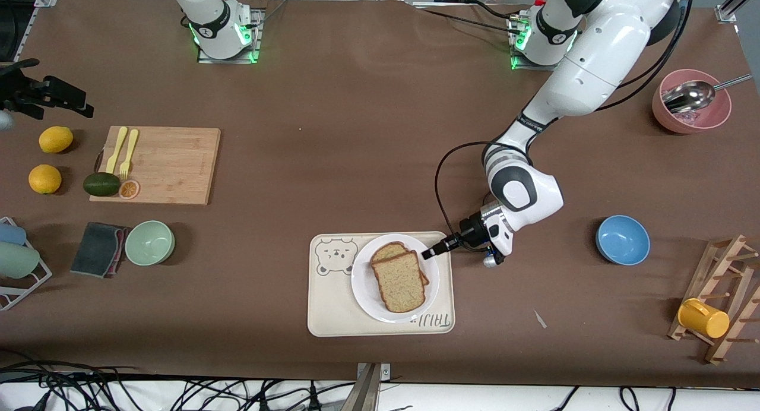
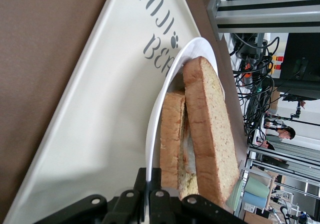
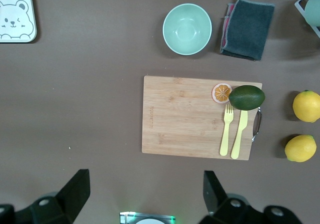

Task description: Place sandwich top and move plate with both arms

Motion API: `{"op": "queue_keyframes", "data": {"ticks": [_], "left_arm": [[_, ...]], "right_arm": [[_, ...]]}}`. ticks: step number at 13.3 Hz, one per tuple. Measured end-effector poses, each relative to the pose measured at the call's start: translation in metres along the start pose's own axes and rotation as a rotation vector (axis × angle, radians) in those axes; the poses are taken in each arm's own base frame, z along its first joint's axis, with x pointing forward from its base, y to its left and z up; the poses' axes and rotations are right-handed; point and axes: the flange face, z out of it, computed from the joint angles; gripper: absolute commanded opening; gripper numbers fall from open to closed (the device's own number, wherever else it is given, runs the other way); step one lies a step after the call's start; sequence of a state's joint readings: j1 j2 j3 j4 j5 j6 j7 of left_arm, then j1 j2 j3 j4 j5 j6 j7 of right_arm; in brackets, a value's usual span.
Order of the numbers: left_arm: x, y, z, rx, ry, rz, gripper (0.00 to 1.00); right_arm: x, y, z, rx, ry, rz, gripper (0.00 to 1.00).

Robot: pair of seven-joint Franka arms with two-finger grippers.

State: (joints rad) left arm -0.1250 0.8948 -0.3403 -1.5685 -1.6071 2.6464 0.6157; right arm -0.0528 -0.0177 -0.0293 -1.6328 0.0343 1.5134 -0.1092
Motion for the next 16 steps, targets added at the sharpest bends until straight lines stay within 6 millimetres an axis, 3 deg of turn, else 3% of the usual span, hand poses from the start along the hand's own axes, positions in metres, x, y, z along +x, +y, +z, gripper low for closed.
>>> {"op": "queue_keyframes", "data": {"ticks": [2,5,7,12,16], "left_arm": [[0.0,-0.003,0.003,0.004,0.002,-0.002,0.0],[-0.003,-0.001,0.006,0.005,-0.002,0.003,0.22],[-0.002,0.001,0.006,0.002,0.001,0.006,0.31],[0.007,0.001,0.001,0.005,0.019,0.01,0.34],[0.012,0.001,-0.003,0.006,0.029,0.013,0.47]], "right_arm": [[0.0,0.0,0.0,0.0,0.0,0.0,1.0],[0.0,0.0,0.0,0.0,0.0,0.0,1.0],[0.0,0.0,0.0,0.0,0.0,0.0,1.0],[0.0,0.0,0.0,0.0,0.0,0.0,1.0],[0.0,0.0,0.0,0.0,0.0,0.0,1.0]]}}
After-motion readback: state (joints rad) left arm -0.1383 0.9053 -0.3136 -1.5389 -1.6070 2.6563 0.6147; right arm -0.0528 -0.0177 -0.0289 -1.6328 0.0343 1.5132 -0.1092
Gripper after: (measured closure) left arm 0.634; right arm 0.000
